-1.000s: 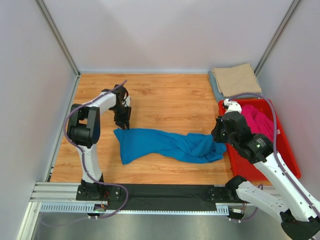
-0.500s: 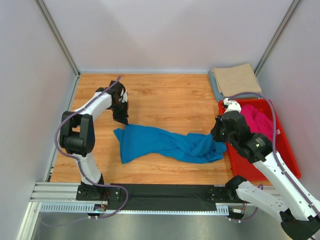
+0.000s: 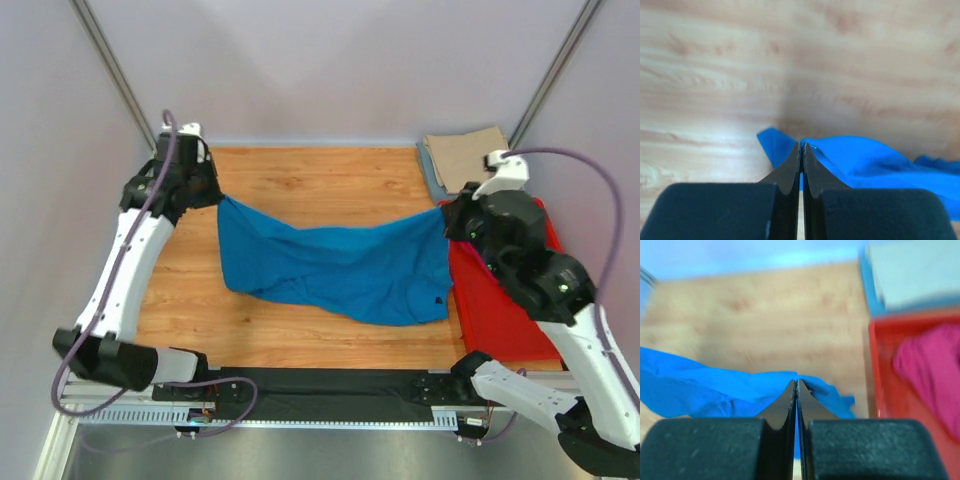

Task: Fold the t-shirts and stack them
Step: Flatten the tshirt out

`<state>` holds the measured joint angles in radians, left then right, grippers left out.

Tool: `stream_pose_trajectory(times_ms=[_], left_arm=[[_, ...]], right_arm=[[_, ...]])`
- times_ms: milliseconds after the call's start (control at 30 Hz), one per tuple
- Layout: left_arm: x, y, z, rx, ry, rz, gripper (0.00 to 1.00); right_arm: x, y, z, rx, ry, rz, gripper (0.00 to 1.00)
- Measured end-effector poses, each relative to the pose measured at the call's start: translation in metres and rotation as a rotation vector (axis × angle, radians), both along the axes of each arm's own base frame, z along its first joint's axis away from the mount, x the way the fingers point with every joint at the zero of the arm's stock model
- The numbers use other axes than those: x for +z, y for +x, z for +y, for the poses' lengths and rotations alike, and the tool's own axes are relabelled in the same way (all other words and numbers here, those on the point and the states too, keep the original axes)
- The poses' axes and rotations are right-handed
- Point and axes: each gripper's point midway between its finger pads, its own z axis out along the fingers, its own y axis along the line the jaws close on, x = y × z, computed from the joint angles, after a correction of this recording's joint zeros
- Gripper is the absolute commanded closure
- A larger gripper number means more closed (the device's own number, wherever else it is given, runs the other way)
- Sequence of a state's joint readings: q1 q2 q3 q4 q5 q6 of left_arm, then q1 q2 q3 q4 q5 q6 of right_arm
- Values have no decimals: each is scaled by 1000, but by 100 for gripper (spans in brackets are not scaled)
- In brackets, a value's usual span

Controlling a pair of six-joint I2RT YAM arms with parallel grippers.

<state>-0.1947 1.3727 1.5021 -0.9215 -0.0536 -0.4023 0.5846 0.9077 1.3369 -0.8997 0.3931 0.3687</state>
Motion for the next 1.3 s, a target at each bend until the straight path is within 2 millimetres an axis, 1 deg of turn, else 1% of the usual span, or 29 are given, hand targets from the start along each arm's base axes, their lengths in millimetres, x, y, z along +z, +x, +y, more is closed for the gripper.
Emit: stream_pose_trajectory(times_ms=[67, 133, 200, 267, 300, 367, 400, 433, 500, 533, 600, 667, 767, 800, 833, 900, 933, 1000, 1067, 1100, 1167, 1233, 1267, 1300], left_arm=[[59, -6, 10, 53, -11, -168, 100], [124, -25, 23, 107, -29, -355, 100], [184, -55, 38, 159, -53, -533, 100], [228, -87, 51, 199, -81, -677, 100], [245, -106, 57, 216, -96, -743, 100], [273, -145, 68, 240, -129, -853, 100], [283, -159, 72, 248, -143, -893, 100], [297, -177, 75, 254, -171, -942, 100], [316, -199, 78, 254, -202, -1000, 100], [325, -208, 78, 249, -218, -1027, 100], [341, -222, 79, 238, -239, -1060, 100], [354, -231, 80, 235, -249, -1090, 100], [365, -233, 80, 235, -252, -1107, 100], [364, -229, 80, 234, -248, -1097, 100], [363, -226, 78, 231, -244, -1087, 100], [362, -215, 73, 208, -235, -1069, 100], [362, -208, 71, 199, -227, -1060, 100], [359, -189, 67, 196, -208, -1031, 100], [347, -158, 64, 203, -166, -975, 100], [339, -142, 64, 207, -139, -944, 100], [312, -104, 63, 225, -72, -853, 100], [280, -63, 65, 250, 15, -740, 100], [268, -48, 66, 257, 45, -701, 100], [248, -25, 68, 271, 92, -640, 100]], right_arm=[[58, 0, -6, -3, 39, -149, 100], [107, -10, -15, 3, 72, -284, 100], [144, -24, -25, 11, 102, -395, 100], [170, -41, -36, 20, 132, -484, 100], [183, -53, -41, 30, 154, -527, 100], [208, -75, -50, 53, 199, -606, 99], [221, -86, -53, 71, 223, -640, 100], [236, -98, -56, 91, 248, -680, 100], [261, -119, -60, 136, 289, -753, 100], [271, -128, -61, 156, 306, -785, 100], [283, -141, -63, 187, 328, -833, 100], [291, -149, -64, 205, 333, -862, 100], [304, -155, -69, 205, 323, -896, 100], [318, -158, -71, 199, 320, -932, 100], [324, -158, -72, 196, 311, -942, 100], [340, -156, -72, 190, 294, -974, 100], [349, -152, -70, 185, 287, -990, 100], [358, -132, -62, 165, 245, -994, 100], [360, -104, -51, 139, 194, -979, 100], [356, -84, -41, 129, 159, -954, 100], [344, -41, -20, 119, 92, -899, 100], [321, 12, 5, 125, 26, -820, 100], [306, 41, 14, 132, -5, -777, 100], [286, 70, 24, 151, -24, -732, 100]])
